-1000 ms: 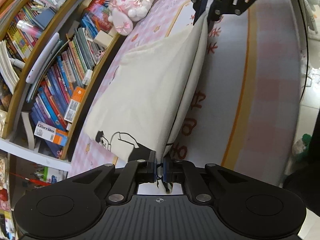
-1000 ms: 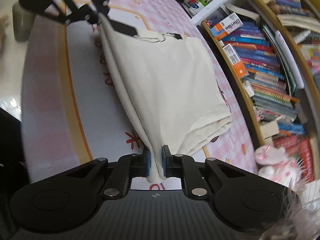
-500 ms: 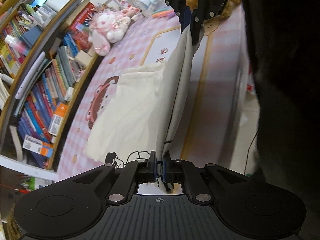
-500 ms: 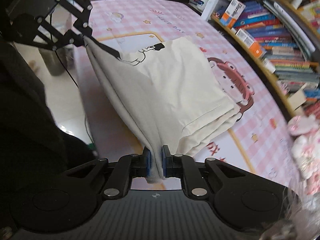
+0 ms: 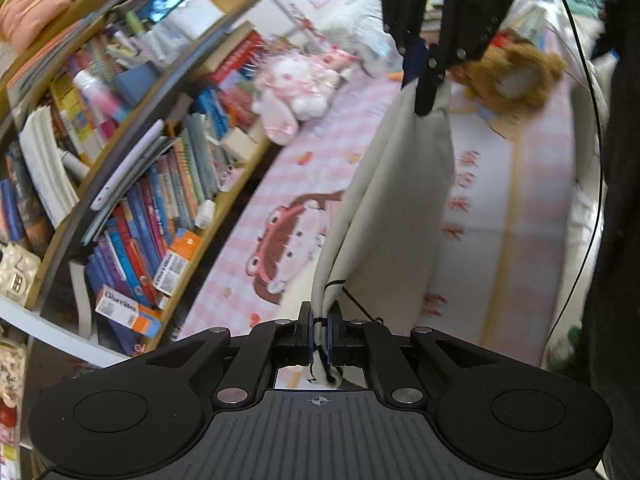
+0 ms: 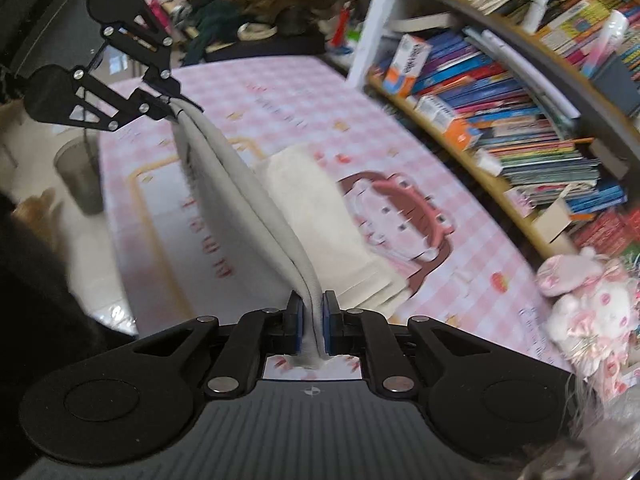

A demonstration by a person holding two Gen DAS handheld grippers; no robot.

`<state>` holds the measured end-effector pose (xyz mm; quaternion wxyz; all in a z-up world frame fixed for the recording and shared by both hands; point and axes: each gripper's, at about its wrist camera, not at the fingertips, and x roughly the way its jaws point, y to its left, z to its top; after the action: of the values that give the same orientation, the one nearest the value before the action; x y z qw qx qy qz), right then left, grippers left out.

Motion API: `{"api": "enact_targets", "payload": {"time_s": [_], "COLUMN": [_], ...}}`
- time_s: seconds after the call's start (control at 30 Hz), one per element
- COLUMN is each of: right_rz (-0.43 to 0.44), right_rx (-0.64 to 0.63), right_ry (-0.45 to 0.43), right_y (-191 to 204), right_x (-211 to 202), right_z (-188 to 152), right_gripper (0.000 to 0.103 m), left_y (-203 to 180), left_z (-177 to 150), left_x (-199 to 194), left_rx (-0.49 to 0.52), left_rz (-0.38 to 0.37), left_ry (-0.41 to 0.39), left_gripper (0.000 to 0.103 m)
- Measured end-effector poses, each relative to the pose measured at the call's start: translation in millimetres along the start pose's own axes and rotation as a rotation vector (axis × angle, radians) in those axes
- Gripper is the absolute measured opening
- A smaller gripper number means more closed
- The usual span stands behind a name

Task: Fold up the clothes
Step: 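Lift the gripped shirt end with both tools and fold it over the shirt, then lower the folded end onto the shirt and open both tools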

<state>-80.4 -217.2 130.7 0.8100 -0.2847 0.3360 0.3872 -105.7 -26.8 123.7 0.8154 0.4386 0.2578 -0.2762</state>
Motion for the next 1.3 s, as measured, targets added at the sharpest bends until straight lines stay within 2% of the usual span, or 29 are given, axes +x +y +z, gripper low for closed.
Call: {"api": "enact_targets", "payload": {"time_s": [0.17, 0.37, 0.77, 0.9, 1.0, 1.07, 1.2, 1.3], "right_rz": [-0.021, -0.038, -0.015, -0.005, -0.005, 0.0, -0.023, -0.065], "right_rx": [0.034, 0.042, 0.114, 0.14, 0.16, 0.2, 0.323, 0.468], "right_ry": [-0.01, 0.019, 0.099, 0.128, 0.157, 0.171, 0.133, 0.089], "right_y": [-29, -58, -96, -103, -106, -112, -123, -136], "right_x": [17, 53, 120, 139, 155, 168, 184, 187], "right_z": [19, 36, 38, 36, 32, 27, 16, 5], "right_gripper": [0.008, 0.008, 0.008, 0.008, 0.009, 0.009, 0.016, 0.019], "left_y": [27, 54, 79, 84, 87, 91, 108, 118], "left_z": [1, -5, -23, -28, -33, -40, -64, -85], "left_x": [29, 69, 135, 152, 165, 174, 178, 167], "left_rx": [-0.064, -0.11, -0.16, -0.173, -0.189, -0.211, -0.372, -0.543], "left_rz": [-0.02, -0.073, -0.167, -0.183, -0.126, -0.07, -0.05, -0.032], "left_ry": [-0.005, 0.019, 0.075, 0.098, 0.12, 0.151, 0.152, 0.112], "left_gripper": [0.007, 0.007, 0.009, 0.015, 0.029, 0.03, 0.03, 0.03]}}
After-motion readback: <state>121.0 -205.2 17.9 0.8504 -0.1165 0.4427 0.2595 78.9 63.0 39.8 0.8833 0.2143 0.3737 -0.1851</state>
